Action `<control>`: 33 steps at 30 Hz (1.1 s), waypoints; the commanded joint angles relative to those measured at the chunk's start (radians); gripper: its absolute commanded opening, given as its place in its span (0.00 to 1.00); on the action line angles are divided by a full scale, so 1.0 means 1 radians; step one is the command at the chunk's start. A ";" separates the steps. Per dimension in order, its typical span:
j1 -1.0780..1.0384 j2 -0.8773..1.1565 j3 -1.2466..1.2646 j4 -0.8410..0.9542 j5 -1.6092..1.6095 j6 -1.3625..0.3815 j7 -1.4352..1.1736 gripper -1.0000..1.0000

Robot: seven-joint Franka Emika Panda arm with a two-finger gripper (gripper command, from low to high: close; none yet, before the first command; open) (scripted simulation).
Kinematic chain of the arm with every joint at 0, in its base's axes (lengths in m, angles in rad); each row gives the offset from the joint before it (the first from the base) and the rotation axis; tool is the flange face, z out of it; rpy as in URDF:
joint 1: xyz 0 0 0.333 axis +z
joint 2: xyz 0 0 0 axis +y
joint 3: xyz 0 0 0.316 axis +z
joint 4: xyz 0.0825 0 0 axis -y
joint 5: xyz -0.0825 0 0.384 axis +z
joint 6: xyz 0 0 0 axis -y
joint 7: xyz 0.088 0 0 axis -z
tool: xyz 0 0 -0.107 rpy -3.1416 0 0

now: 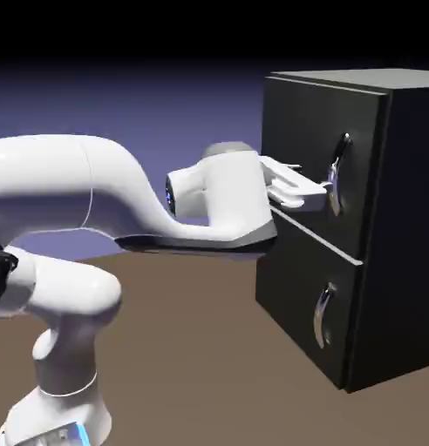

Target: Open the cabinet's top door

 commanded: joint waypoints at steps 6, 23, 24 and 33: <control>0.177 0.085 -0.110 0.128 -0.032 -0.035 0.029 0.00; -0.326 -0.058 0.436 -0.317 0.518 -0.369 -0.161 0.00; -0.342 -0.076 0.472 -0.339 0.562 -0.392 -0.176 0.00; -0.386 -0.203 0.779 -0.472 0.953 -0.618 -0.282 0.00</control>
